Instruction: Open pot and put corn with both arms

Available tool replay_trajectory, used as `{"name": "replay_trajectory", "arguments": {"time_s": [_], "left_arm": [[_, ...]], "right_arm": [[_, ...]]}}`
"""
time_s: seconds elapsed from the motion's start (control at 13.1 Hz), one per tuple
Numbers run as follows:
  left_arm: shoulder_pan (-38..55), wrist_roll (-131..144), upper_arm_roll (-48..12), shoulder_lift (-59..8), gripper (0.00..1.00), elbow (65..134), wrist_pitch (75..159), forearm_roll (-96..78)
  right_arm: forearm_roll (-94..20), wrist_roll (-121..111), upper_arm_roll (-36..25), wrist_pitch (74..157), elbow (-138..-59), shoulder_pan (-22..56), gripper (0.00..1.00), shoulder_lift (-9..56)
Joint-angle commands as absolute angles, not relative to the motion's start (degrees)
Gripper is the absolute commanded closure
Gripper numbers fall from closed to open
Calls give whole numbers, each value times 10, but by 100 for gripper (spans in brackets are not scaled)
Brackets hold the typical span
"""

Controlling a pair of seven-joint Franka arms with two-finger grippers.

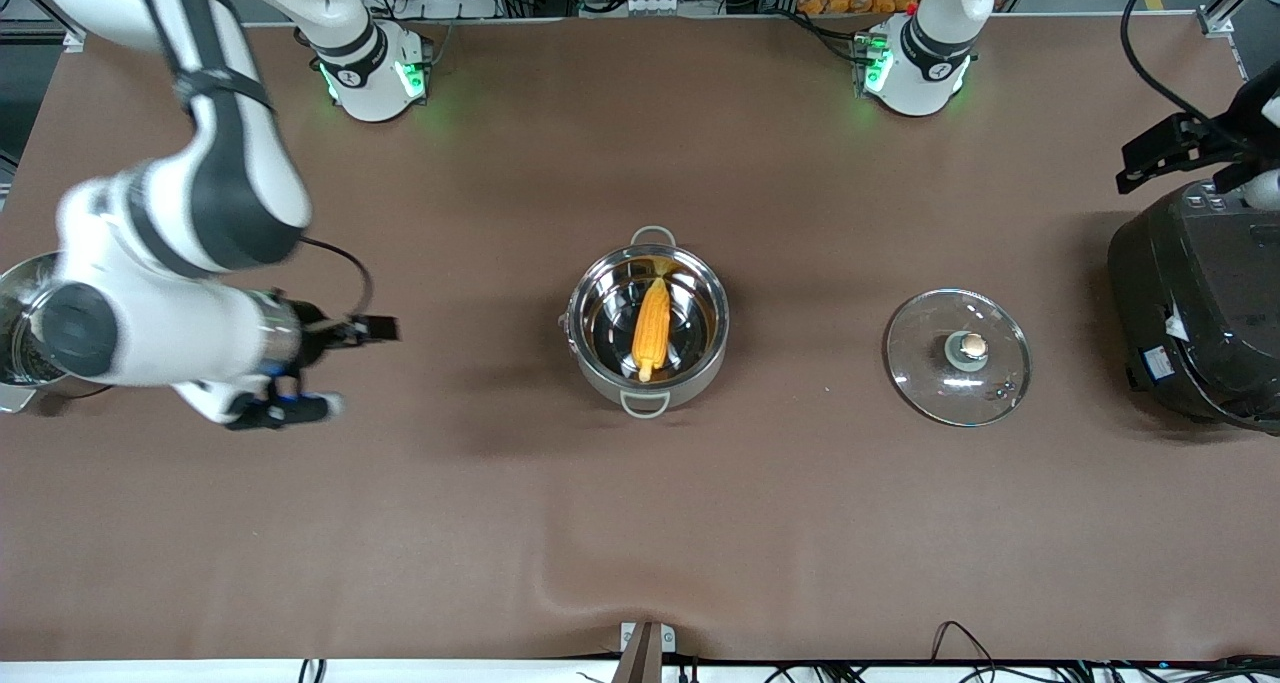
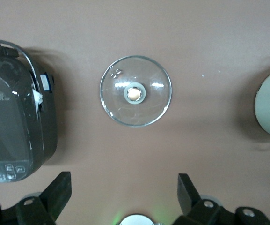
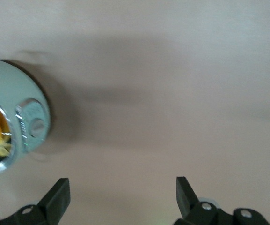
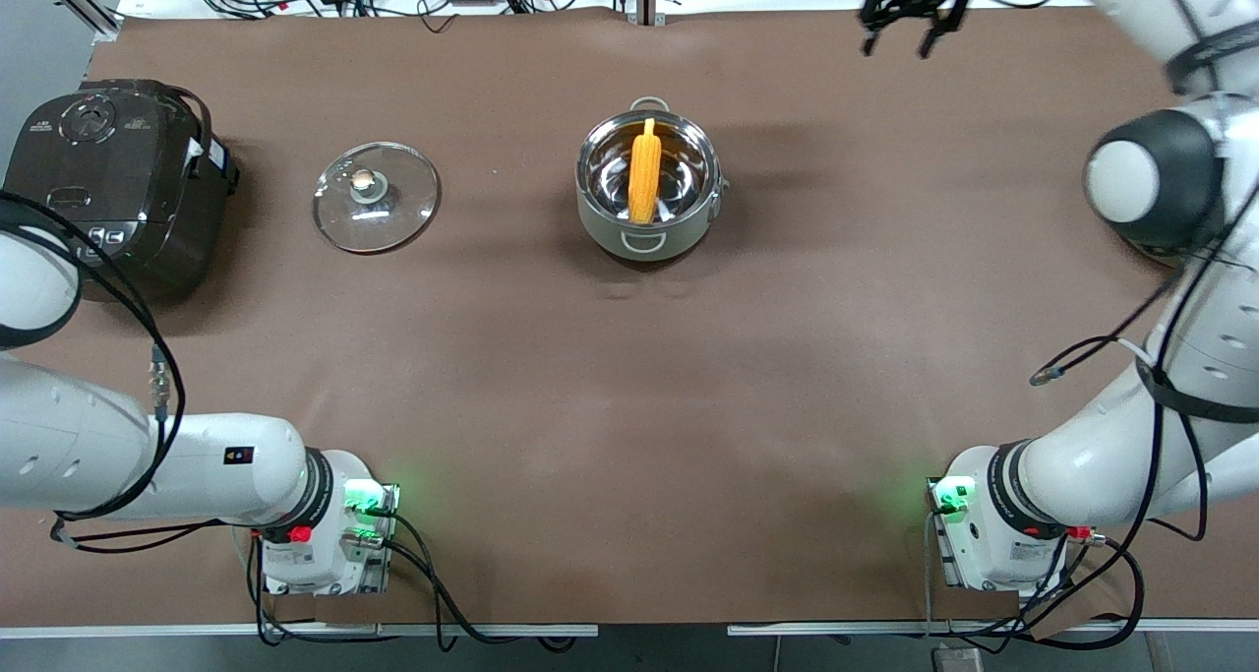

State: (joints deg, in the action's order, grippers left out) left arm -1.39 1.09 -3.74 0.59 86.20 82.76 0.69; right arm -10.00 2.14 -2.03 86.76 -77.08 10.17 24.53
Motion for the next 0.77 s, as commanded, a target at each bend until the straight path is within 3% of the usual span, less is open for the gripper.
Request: {"name": "replay_trajectory", "arguments": {"time_s": [0.0,0.31,0.69], "left_arm": [[-16,18,-40,21,0,900,864,-1],[-11,44,-48,24,0,927,892,0],[-4,63,-53,20,0,927,884,1]], "right_arm": [[-35,4,-10,882,-852,76,0,154],[-10,-36,-9,880,-899,29,0,56],[-8,-74,26,812,-887,-40,0,-13]]}}
